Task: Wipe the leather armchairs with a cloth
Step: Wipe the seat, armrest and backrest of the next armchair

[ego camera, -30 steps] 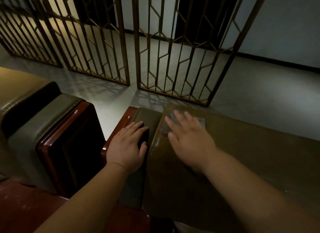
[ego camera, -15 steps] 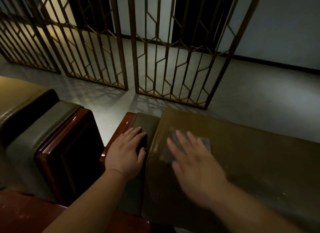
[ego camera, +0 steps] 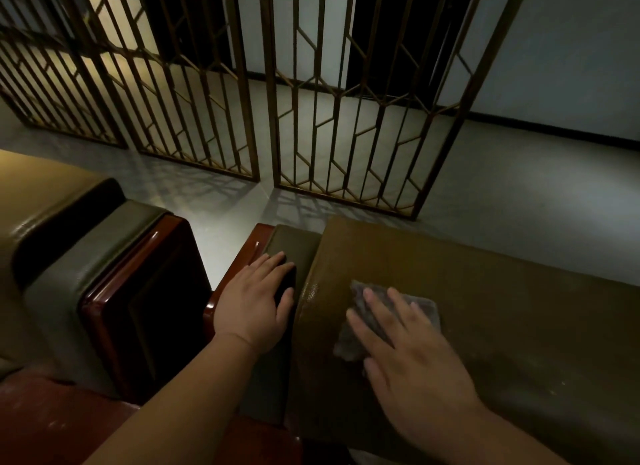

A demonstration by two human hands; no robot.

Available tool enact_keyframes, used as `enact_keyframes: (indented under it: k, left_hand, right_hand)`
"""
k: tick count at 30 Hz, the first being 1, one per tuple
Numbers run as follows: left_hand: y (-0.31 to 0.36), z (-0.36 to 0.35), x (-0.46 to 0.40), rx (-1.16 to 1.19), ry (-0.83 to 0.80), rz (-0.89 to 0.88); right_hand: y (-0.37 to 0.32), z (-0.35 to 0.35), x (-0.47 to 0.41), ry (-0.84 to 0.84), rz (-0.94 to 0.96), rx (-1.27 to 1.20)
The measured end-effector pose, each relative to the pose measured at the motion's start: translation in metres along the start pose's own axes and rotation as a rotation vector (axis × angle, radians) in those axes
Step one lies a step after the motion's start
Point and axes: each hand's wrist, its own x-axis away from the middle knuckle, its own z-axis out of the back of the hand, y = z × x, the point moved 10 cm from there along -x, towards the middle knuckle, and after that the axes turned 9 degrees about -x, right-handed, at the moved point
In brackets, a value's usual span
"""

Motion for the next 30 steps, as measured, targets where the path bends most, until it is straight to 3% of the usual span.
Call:
enact_keyframes:
  k: [3, 8, 13, 16, 20, 22, 25, 28, 30]
  left_hand:
    - [-0.002, -0.002, 0.005, 0.016, -0.009, -0.002]
    - [-0.002, 0.002, 0.005, 0.015, -0.006, -0.004]
    - [-0.002, 0.005, 0.001, 0.007, 0.013, 0.001]
    - [0.000, 0.004, 0.002, 0.022, 0.022, -0.007]
    - [-0.003, 0.002, 0.002, 0.021, 0.026, 0.006]
    - [-0.002, 0.005, 0.003, 0.041, 0.029, 0.006]
    - [-0.003, 0.006, 0.002, 0.112, 0.027, 0.075]
    - [-0.007, 0.018, 0.002, 0.549, 0.003, 0.348]
    - [0.035, 0.038, -0.007, 0.639, -0.009, 0.275]
  right_hand:
    - [0.023, 0.000, -0.006, -0.052, 0.109, 0.101]
    - [0.112, 0.038, -0.044, 0.048, -0.290, -0.104]
    - [0.018, 0.013, 0.003, 0.003, -0.087, -0.069]
    - [0.029, 0.011, 0.007, -0.068, -0.019, 0.019]
    - [0.116, 0.040, -0.026, 0.026, -0.269, -0.118]
    - [0.127, 0.041, -0.028, 0.017, -0.341, -0.107]
    - [0.071, 0.019, 0.002, 0.018, -0.194, -0.017]
    - [0.027, -0.004, 0.051, 0.012, -0.015, 0.028]
    - [0.052, 0.003, 0.056, -0.013, 0.021, 0.046]
